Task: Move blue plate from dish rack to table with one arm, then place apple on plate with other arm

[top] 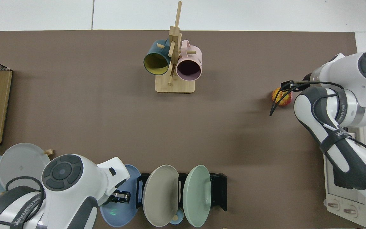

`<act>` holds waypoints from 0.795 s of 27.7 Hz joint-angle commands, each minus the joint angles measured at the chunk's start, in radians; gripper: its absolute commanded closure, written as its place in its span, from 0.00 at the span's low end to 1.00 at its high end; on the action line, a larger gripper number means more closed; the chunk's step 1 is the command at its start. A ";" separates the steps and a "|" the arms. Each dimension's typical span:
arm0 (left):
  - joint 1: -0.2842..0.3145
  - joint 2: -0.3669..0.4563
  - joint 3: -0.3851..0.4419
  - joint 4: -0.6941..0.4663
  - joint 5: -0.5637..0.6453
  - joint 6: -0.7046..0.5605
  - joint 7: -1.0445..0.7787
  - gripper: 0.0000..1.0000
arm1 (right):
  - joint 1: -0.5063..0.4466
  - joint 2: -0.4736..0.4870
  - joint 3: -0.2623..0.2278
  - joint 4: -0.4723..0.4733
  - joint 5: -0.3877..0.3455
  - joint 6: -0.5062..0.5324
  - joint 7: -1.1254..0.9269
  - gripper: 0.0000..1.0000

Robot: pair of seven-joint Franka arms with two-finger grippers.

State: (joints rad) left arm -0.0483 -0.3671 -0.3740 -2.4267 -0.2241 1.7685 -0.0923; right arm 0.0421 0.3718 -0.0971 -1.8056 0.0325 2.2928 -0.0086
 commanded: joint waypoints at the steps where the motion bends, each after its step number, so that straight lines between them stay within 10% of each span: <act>1: -0.010 -0.023 -0.016 -0.011 -0.001 0.023 -0.017 0.63 | -0.001 0.015 0.011 0.017 -0.019 0.014 0.019 0.00; 22: 0.005 -0.012 -0.005 0.061 0.124 -0.007 -0.018 0.97 | 0.024 0.067 0.011 0.019 -0.005 0.085 0.026 0.00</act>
State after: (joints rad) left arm -0.0470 -0.3701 -0.3873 -2.3997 -0.1297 1.7788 -0.0959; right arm 0.0659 0.4180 -0.0881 -1.8021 0.0332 2.3399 -0.0082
